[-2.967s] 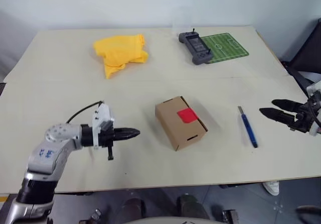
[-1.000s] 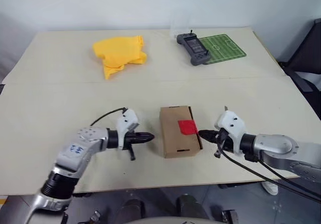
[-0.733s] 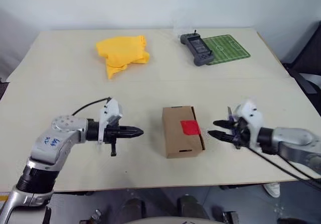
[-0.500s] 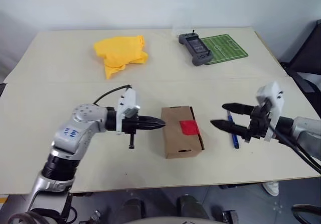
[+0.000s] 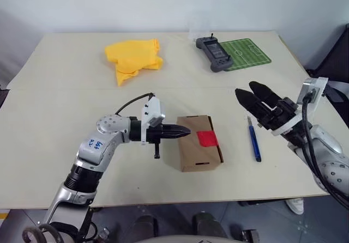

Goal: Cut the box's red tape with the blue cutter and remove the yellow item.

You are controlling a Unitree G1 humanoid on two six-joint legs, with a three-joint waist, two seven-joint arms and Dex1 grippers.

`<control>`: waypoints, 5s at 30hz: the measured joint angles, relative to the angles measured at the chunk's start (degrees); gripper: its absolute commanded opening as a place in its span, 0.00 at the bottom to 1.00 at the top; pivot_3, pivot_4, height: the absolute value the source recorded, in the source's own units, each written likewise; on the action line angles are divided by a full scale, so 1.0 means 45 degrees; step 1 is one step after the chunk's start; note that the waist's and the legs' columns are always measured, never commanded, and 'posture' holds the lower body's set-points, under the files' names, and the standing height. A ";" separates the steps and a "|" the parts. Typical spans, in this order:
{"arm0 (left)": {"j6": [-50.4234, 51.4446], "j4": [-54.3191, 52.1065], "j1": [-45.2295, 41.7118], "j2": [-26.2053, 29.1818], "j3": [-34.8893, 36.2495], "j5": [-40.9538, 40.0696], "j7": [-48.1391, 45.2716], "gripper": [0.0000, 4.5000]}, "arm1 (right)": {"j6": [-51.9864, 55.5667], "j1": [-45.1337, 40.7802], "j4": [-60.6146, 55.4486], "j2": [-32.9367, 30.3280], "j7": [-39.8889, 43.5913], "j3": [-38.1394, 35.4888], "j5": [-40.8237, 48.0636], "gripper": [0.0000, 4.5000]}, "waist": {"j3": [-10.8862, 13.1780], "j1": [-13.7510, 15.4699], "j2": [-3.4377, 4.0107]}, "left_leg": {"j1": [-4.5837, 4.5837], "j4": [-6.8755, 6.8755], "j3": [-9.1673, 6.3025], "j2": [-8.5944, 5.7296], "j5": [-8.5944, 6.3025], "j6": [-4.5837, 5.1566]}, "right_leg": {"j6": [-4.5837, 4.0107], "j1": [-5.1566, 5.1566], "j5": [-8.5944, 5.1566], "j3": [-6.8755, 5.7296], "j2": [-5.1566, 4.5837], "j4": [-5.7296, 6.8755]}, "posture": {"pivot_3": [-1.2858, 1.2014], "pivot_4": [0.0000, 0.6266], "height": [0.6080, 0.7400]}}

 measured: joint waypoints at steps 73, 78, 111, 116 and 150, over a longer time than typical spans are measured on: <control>0.0273 0.0274 -0.0810 -0.0921 -0.1929 0.2437 0.0903 0.00 | 1.6196 -0.4136 0.1164 -0.0023 -0.4374 -0.0773 -0.0073 0.99 | 0.0001 -0.0037 -0.0006 | -0.0134 0.0089 0.0016 -0.0006 -0.0039 0.0056 | 0.0034 -0.0084 0.0019 -0.0017 -0.0013 0.0050 | 0.52 0.24 1.00; 0.0272 0.0264 -0.0809 -0.0928 -0.1929 0.2436 0.0917 0.00 | 1.5949 -0.4180 0.0956 -0.0024 -0.4726 -0.0528 -0.0040 0.99 | 0.0001 -0.0039 -0.0006 | -0.0134 0.0090 0.0014 -0.0006 -0.0039 0.0055 | 0.0034 -0.0083 0.0019 -0.0017 -0.0012 0.0049 | 0.52 0.24 1.00; 0.0577 0.0146 -0.0576 -0.0984 -0.1907 0.2422 0.1167 0.00 | 1.4582 -0.3618 0.1246 -0.0015 -0.6559 0.0678 -0.1335 0.99 | -0.0043 0.0000 -0.0071 | -0.0102 0.0088 0.0017 -0.0008 -0.0039 0.0056 | 0.0042 -0.0047 0.0023 -0.0006 -0.0013 -0.0016 | 0.52 0.24 1.00; 0.0557 0.0173 -0.0575 -0.0984 -0.1898 0.2421 0.1162 0.00 | 1.4569 -0.3388 0.1350 -0.0013 -0.6496 0.0677 -0.1084 0.99 | -0.0043 -0.0023 -0.0071 | -0.0102 0.0088 0.0017 -0.0008 -0.0039 0.0056 | 0.0042 -0.0047 0.0023 -0.0004 -0.0012 -0.0017 | 0.52 0.24 1.00; 0.0185 0.0606 -0.0732 -0.0985 -0.1857 0.2426 0.1006 0.00 | 1.2244 -0.1538 0.1220 -0.0005 -0.6633 0.0054 -0.3699 0.99 | -0.0043 -0.0030 -0.0070 | -0.0094 0.0086 0.0032 -0.0007 -0.0039 0.0055 | 0.0043 -0.0047 0.0023 0.0009 -0.0010 -0.0018 | 0.52 0.24 1.00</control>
